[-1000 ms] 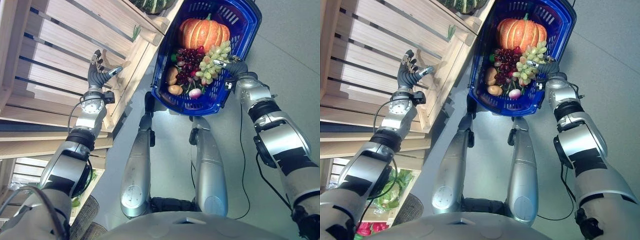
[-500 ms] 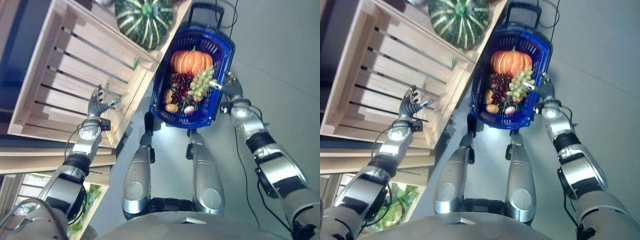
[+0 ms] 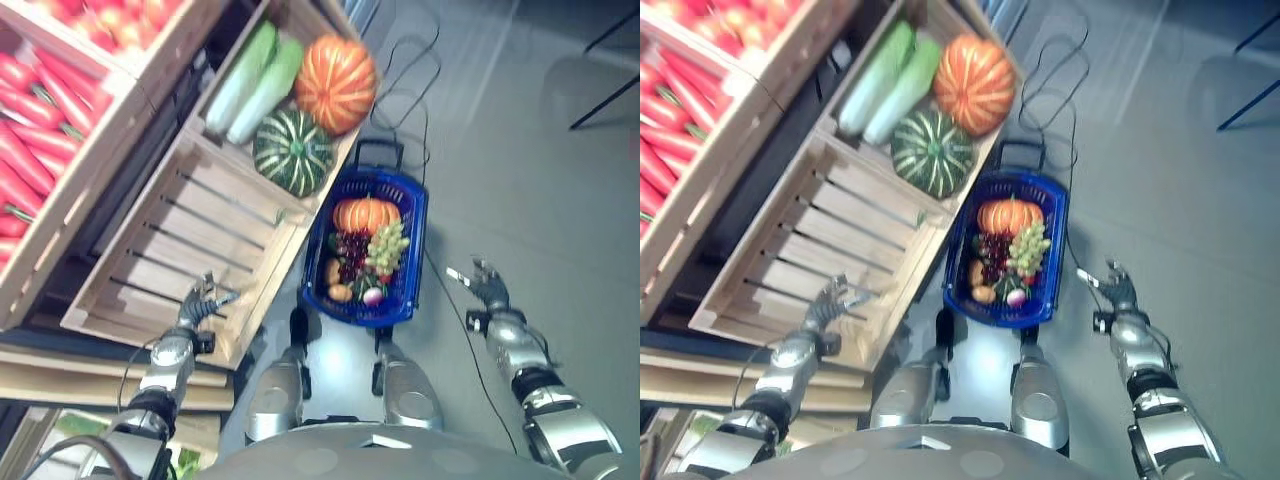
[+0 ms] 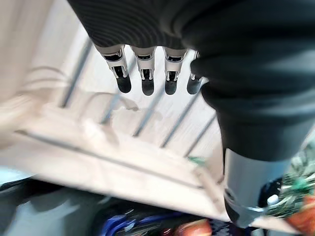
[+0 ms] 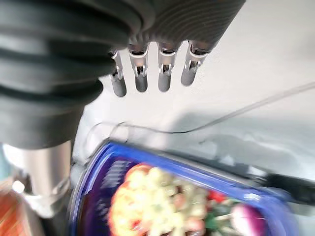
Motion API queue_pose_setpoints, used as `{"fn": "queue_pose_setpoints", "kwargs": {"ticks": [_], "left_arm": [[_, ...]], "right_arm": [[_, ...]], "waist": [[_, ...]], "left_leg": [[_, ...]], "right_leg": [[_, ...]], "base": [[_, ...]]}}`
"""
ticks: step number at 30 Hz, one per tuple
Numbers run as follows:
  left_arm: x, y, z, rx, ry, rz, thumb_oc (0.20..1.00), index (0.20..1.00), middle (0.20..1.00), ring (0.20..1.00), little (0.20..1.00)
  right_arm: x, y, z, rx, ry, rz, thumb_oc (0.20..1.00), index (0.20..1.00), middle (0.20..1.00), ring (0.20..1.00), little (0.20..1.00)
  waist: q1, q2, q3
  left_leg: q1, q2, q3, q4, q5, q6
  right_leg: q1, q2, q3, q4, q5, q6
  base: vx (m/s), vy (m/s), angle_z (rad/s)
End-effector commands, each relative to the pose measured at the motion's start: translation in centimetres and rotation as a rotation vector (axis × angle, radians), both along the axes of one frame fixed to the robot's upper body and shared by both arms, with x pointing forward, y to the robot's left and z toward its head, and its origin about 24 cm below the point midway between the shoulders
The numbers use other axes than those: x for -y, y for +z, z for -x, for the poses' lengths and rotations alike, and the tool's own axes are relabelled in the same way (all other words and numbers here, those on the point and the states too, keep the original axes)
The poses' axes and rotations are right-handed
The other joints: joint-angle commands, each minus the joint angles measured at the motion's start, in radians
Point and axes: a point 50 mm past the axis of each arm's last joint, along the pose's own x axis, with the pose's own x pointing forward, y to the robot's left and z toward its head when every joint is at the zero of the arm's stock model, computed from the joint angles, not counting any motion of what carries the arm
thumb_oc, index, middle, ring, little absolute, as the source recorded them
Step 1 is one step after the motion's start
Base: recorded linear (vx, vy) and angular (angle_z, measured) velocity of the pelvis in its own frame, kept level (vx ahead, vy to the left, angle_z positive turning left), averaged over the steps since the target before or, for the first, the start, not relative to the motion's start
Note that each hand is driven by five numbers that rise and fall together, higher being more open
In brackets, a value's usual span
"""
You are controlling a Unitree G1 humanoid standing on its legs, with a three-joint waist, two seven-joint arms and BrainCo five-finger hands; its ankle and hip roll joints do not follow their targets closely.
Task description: Pick up fruits and vegetables into the basket
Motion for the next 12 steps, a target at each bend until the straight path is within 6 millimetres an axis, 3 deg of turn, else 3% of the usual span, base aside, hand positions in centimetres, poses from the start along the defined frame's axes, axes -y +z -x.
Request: {"fn": "queue_pose_setpoints", "kwargs": {"ticks": [1, 6, 12], "left_arm": [[-0.4, -2.2, 3.8, -0.225, -0.053, -0.024, 1.0, 1.0, 1.0, 1.0, 1.0], [0.3, -3.5, 6.8, -0.367, -0.065, 0.027, 1.0, 1.0, 1.0, 1.0, 1.0], [0.6, -3.9, 7.7, -0.394, -0.018, 0.071, 1.0, 1.0, 1.0, 1.0, 1.0]], "right_arm": [[-0.5, -2.9, 4.9, -0.246, 0.02, -0.02, 1.0, 1.0, 1.0, 1.0, 1.0], [-1.1, -4.9, 10.4, -0.551, -0.003, -0.059, 1.0, 1.0, 1.0, 1.0, 1.0], [-1.3, -5.4, 12.3, -0.644, -0.068, -0.09, 1.0, 1.0, 1.0, 1.0, 1.0]], "waist": [[0.003, -0.027, -0.094], [-0.004, -0.025, -0.124], [-0.003, -0.024, -0.131]], "left_leg": [[-0.006, -0.056, 0.004, 0.007, -0.07, 0.029], [0.041, -0.049, 0.008, 0.007, -0.096, 0.034], [0.065, -0.045, 0.006, 0.007, -0.109, 0.035]], "right_leg": [[0.04, -0.009, -0.045, 0.023, -0.062, 0.049], [0.082, -0.009, -0.031, 0.023, -0.082, 0.046], [0.108, -0.011, -0.032, 0.02, -0.093, 0.045]], "base": [[0.17, -0.004, -0.08], [0.09, -0.001, -0.04], [0.03, -0.004, 0.0]]}}
